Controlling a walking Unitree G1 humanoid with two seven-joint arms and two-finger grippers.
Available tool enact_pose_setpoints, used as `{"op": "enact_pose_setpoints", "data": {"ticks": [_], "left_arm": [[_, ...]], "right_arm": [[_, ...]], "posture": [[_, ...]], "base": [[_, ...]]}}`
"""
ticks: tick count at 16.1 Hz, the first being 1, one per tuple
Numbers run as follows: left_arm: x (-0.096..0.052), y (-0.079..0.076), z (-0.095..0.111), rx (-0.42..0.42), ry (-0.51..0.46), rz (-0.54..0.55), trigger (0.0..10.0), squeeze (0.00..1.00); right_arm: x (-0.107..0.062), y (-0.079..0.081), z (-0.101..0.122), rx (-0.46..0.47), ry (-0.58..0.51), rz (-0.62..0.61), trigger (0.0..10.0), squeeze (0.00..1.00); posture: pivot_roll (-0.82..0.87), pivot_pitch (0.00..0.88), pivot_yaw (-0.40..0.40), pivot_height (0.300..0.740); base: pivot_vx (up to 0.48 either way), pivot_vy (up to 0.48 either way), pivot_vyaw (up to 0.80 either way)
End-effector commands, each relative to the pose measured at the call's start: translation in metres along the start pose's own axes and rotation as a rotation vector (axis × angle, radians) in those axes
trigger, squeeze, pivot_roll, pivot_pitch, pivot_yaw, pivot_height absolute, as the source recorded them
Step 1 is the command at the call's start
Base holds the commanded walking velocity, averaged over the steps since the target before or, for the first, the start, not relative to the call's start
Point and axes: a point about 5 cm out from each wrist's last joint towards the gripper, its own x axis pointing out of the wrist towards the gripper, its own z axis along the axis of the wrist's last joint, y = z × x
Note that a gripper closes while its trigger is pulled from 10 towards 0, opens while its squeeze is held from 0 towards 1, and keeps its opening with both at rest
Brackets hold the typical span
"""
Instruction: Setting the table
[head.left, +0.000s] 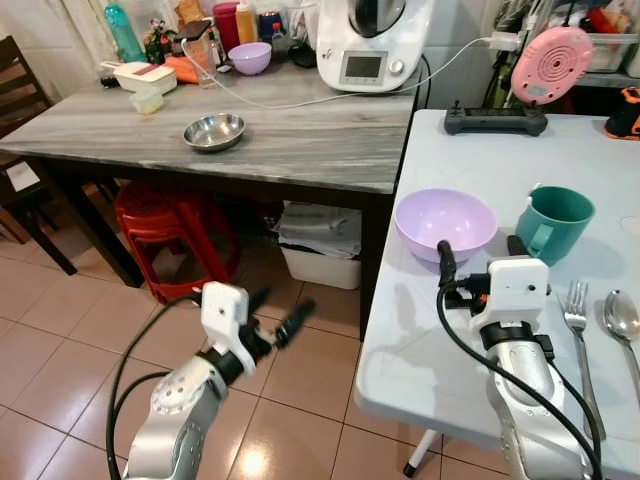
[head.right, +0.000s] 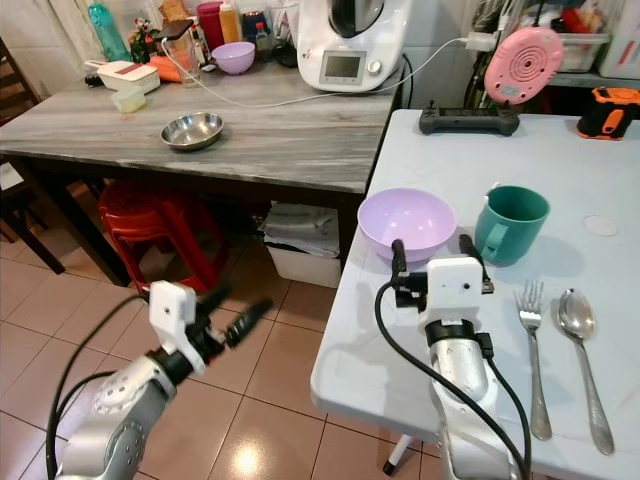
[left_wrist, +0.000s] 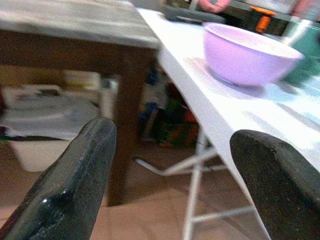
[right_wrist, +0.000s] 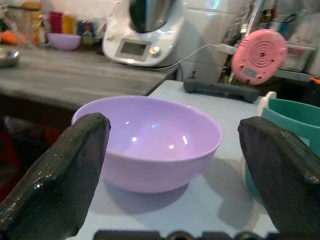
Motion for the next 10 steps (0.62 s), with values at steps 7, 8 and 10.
{"op": "enact_pose_setpoints", "data": {"ticks": [7, 8, 10], "left_arm": [[-0.004, -0.016, -0.004, -0.003, 0.054, -0.167, 10.0, 0.00], [-0.003, -0.018, -0.005, 0.009, 0.054, -0.180, 10.0, 0.00], [-0.002, -0.019, -0.006, 0.016, 0.048, -0.188, 10.0, 0.00]], "right_arm": [[0.020, -0.006, 0.012, -0.181, 0.012, 0.299, 10.0, 0.00], [0.023, -0.006, 0.013, -0.195, 0.011, 0.327, 10.0, 0.00], [0.032, -0.008, 0.013, -0.225, 0.029, 0.380, 10.0, 0.00]], "posture": [[-0.11, 0.071, 0.096, 0.740], [-0.11, 0.072, 0.094, 0.740], [-0.11, 0.074, 0.092, 0.740]], "base": [[0.000, 0.000, 0.00], [0.000, 0.000, 0.00], [0.000, 0.000, 0.00]]}}
